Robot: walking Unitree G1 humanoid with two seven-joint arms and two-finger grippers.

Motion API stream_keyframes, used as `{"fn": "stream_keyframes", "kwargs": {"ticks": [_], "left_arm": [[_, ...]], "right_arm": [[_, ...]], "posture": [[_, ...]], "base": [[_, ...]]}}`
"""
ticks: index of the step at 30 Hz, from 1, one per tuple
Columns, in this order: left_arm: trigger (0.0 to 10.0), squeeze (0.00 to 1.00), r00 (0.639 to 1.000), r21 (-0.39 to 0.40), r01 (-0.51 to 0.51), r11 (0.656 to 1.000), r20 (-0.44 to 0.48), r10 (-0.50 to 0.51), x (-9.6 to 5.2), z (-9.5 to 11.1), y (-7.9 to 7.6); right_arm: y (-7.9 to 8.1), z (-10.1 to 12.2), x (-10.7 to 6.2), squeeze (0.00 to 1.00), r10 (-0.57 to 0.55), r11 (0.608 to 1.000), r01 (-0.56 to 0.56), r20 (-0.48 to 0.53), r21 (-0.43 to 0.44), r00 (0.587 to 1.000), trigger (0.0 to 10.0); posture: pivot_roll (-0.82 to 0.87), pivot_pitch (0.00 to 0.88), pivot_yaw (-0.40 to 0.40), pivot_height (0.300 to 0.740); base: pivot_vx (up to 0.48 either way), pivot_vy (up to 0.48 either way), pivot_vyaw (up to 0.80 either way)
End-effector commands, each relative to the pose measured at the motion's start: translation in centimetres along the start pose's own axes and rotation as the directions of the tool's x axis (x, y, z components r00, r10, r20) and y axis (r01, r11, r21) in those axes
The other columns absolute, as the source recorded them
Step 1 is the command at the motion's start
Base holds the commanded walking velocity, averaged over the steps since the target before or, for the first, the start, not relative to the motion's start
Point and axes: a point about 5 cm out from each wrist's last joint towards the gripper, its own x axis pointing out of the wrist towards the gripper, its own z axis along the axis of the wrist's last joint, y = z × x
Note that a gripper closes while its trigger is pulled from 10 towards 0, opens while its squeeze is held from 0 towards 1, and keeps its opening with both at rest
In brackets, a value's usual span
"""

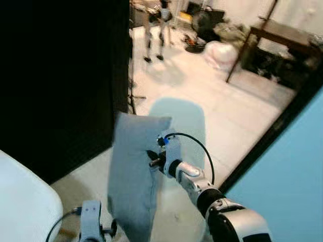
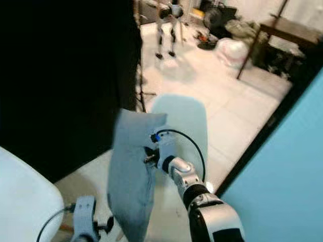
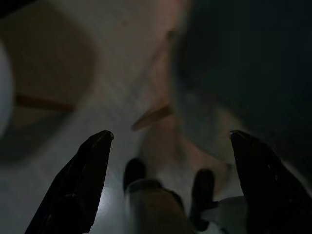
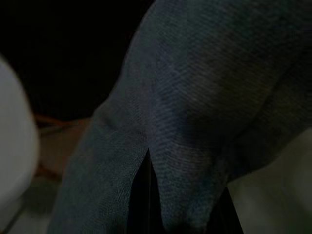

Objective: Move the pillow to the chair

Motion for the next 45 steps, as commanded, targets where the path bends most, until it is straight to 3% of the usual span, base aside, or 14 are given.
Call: {"fn": "stream_keyframes", "kwargs": {"ticks": [1,6,11,16,20,36,39,45], "left_arm": [[10.0,0.0,1.0,0.003,0.006,1.0,-0.021,-0.006,-0.2,-0.5,-0.2],[10.0,0.0,1.0,0.003,0.004,1.0,-0.019,-0.004,-0.3,-0.7,-0.1],[10.0,0.0,1.0,0.0,0.002,1.0,-0.017,-0.002,-0.4,-0.8,0.0],[10.0,0.0,1.0,0.0,0.002,1.0,-0.021,-0.002,-0.5,-1.0,0.1],[10.0,0.0,1.0,0.008,0.007,1.0,-0.01,-0.007,-0.4,-0.8,0.0],[10.0,0.0,1.0,0.036,0.024,0.999,0.001,-0.024,-0.5,-0.7,0.1],[10.0,0.0,1.0,0.036,0.024,0.999,0.001,-0.024,-0.5,-0.7,0.1],[10.0,0.0,0.999,0.041,0.031,0.999,0.008,-0.031,-0.4,-0.5,-0.1]], "right_arm": [[-1.3,-0.5,-0.4,0.0,-0.097,0.995,0.095,-0.041,-0.042,0.994,10.0],[-3.3,-1.8,-1.3,0.0,-0.255,0.964,0.242,-0.128,-0.108,0.958,10.0],[-4.5,-2.5,-2.0,0.0,-0.346,0.936,0.327,-0.167,-0.13,0.923,10.0],[-4.1,-4.0,-2.3,0.0,-0.308,0.951,0.305,-0.241,-0.049,0.92,10.0],[-4.1,-5.3,-2.8,0.0,-0.325,0.945,0.318,-0.285,-0.071,0.902,10.0],[-5.3,-6.4,-3.8,0.0,-0.381,0.924,0.348,-0.335,-0.157,0.862,10.0],[-5.3,-6.4,-3.8,0.0,-0.381,0.924,0.348,-0.335,-0.157,0.862,10.0],[-4.9,-8.4,-4.7,0.0,-0.376,0.926,0.35,-0.42,-0.141,0.826,10.0]], "posture": [[0.12,0.047,-0.127,0.74],[0.12,0.057,-0.124,0.74],[0.12,0.063,-0.123,0.74],[0.12,0.07,-0.12,0.735],[0.12,0.079,-0.115,0.71],[0.12,0.099,-0.096,0.66],[0.12,0.099,-0.096,0.66],[0.11,0.098,-0.101,0.635]], "base": [[0.0,0.0,0.0],[0.0,0.0,0.0],[0.0,0.0,0.0],[0.0,0.0,0.0],[0.0,0.0,0.0],[0.0,0.0,0.0],[0.0,0.0,0.0],[0.0,0.0,0.0]]}}
